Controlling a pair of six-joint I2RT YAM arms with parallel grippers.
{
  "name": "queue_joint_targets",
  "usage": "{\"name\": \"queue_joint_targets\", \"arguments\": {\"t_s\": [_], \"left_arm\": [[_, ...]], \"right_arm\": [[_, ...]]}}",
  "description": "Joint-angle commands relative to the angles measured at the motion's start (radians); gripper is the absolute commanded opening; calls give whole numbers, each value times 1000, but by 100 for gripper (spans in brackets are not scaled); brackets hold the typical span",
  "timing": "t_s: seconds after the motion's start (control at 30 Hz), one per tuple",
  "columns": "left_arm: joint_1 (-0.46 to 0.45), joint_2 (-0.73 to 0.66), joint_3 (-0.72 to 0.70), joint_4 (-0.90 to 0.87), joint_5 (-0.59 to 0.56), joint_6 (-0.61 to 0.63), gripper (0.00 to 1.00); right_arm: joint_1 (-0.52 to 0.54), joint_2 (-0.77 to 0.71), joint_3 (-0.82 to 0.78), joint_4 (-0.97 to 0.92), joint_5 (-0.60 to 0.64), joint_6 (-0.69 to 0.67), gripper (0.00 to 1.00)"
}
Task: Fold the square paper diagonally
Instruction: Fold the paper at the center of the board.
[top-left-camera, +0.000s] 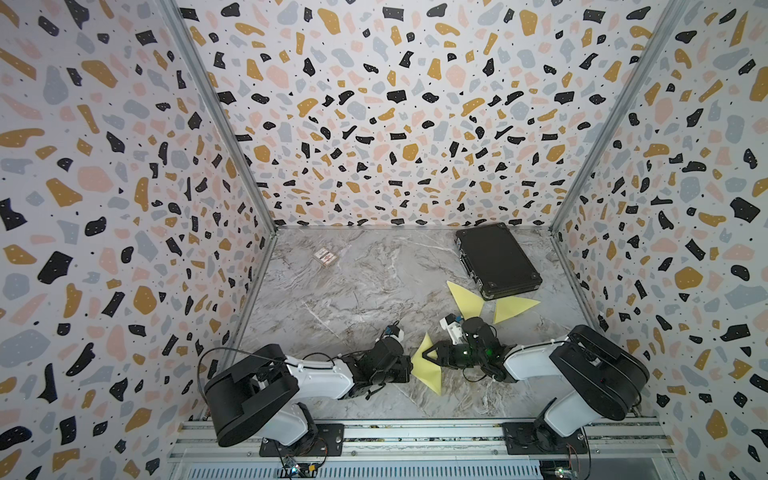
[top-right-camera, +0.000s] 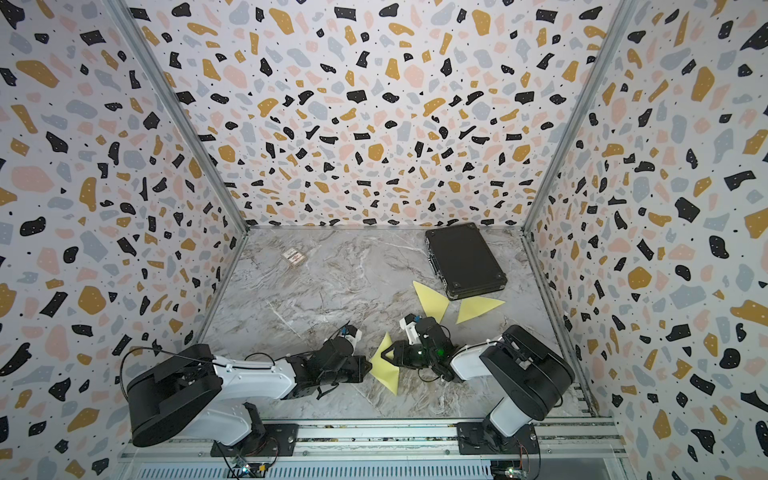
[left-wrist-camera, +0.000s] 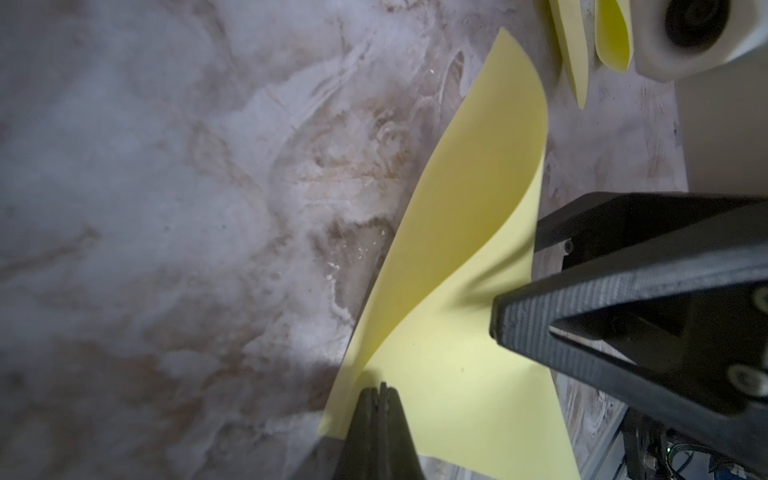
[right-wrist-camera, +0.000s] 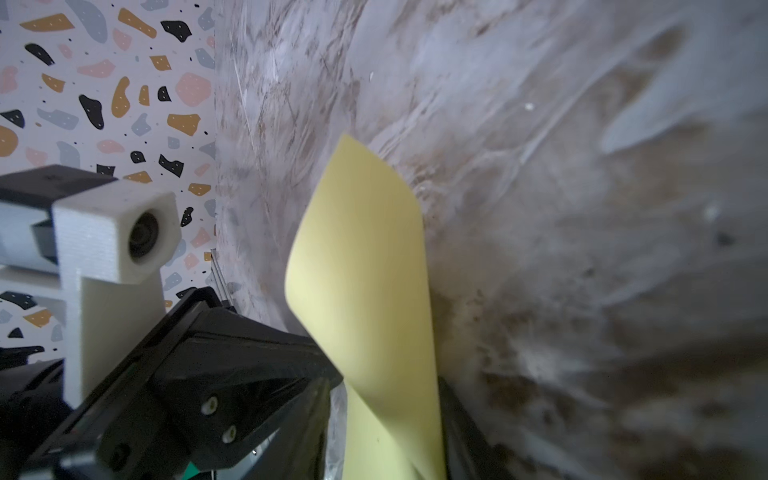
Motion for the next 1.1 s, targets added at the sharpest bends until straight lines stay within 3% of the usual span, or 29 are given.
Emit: {"name": "queue_joint_targets", "arguments": {"t_s": [0.0,0.2,0.33,0.47,0.53,0.77,0.9,1.07], "left_arm": [[4,44,-66,-276,-32,20,0],[3,54,-63,-269,-29,21,0],[3,67,-64,-260,-26,21,0],[2,77,-70,-247,-22,20,0],[2,79,-70,-245,-20,20,0],[0,84,-72,-241,-17,21,0],[2,85,-71,-242,-17,22,0],[2,88,-70,-241,-17,23,0]], "right_arm": [[-13,1,26,24,-21,-33,34],[-28,11,27,36,-37,-61,0],[-38,21,25,61,-46,-63,0],[-46,17,39,47,-36,-90,36],[-54,26,51,45,-34,-102,37],[-79,92,73,150,-51,-86,26],[-83,99,90,158,-60,-94,0],[-87,96,92,157,-51,-100,0]]}}
